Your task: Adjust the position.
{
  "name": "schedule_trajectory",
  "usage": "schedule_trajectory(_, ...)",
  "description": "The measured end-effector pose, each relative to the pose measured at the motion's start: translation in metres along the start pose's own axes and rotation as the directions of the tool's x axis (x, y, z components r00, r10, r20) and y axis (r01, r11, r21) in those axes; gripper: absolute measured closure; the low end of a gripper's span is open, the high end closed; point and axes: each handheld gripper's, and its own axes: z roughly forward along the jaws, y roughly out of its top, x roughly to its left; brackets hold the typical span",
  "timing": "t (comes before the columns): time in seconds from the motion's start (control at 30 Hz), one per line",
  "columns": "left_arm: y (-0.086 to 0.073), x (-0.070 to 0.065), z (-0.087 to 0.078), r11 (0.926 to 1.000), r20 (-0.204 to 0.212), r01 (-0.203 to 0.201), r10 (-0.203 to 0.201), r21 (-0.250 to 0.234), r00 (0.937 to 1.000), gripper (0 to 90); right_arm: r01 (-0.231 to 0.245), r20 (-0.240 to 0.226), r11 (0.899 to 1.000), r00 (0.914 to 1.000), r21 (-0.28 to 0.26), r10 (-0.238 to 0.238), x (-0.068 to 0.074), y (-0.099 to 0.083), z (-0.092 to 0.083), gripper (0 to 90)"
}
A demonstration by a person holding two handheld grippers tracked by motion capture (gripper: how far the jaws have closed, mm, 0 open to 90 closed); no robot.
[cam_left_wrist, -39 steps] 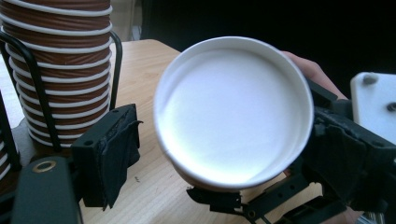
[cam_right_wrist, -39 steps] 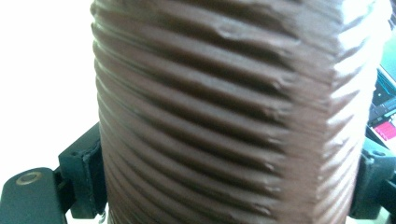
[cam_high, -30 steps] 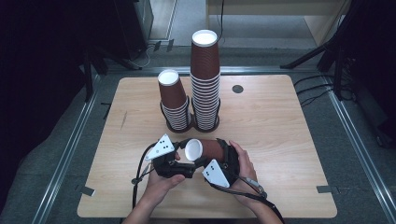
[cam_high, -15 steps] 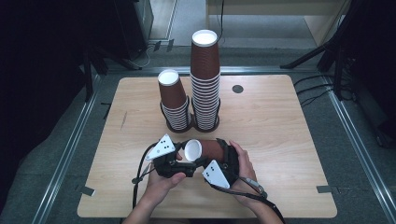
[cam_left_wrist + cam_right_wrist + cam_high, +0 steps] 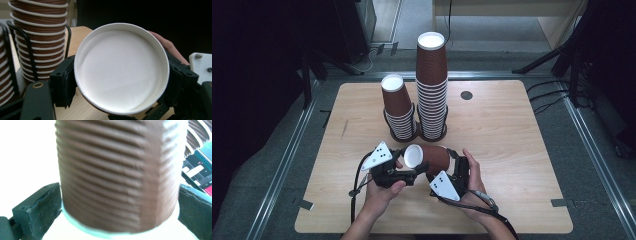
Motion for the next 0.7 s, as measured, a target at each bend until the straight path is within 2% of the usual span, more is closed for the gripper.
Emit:
schedule_trajectory(0.07, 0.001, 0.002, -0.001, 1.0, -0.004, 0.001, -0.001, -0.006, 1.0, 23.3, -0.006, 0.0, 1.0, 1.0, 0.002, 0.006, 0.0, 0.0, 0.0, 0.0)
schedule_trajectory(0.2, 0.003, 0.009, -0.007, 0.9985, -0.039, 0.032, -0.034, -0.046, 0.9987, 23.4, -0.021, 0.007, 1.0, 0.9997, 0.005, 0.021, -0.004, -0.002, 0.0, 0.0)
schedule_trajectory(0.4, 0.003, 0.015, -0.011, 0.9974, -0.078, 0.022, -0.028, -0.069, 0.9965, 23.3, -0.062, 0.029, 0.998, 0.9976, 0.013, 0.062, -0.007, -0.006, 0.0, 0.0)
schedule_trajectory(0.47, 0.002, 0.017, -0.013, 0.9959, -0.089, 0.03, -0.037, -0.085, 0.9953, 23.2, -0.08, 0.036, 0.997, 0.9962, 0.016, 0.079, -0.009, -0.008, 0.001, 0.0)
schedule_trajectory(0.53, 0.002, 0.019, -0.014, 0.9946, -0.097, 0.033, -0.042, -0.098, 0.9944, 23.2, -0.138, 0.041, 0.99, 0.9897, 0.019, 0.137, -0.011, -0.009, 0.001, 0.0)
schedule_trajectory(0.57, 0.002, 0.02, -0.014, 0.9943, -0.099, 0.033, -0.043, -0.102, 0.9941, 23.2, -0.187, 0.046, 0.982, 0.9814, 0.02, 0.186, -0.013, -0.01, 0.001, 0.0)
schedule_trajectory(0.6, 0.002, 0.021, -0.014, 0.9941, -0.105, 0.032, -0.043, -0.104, 0.9936, 23.2, -0.187, 0.046, 0.982, 0.9814, 0.02, 0.186, -0.013, -0.01, 0.001, 0.0)
schedule_trajectory(0.7, 0.002, 0.023, -0.015, 0.9921, -0.101, 0.033, -0.045, -0.121, 0.9939, 23.2, -0.288, 0.036, 0.957, 0.9573, 0.04, 0.287, -0.017, -0.013, 0.003, 0.0)
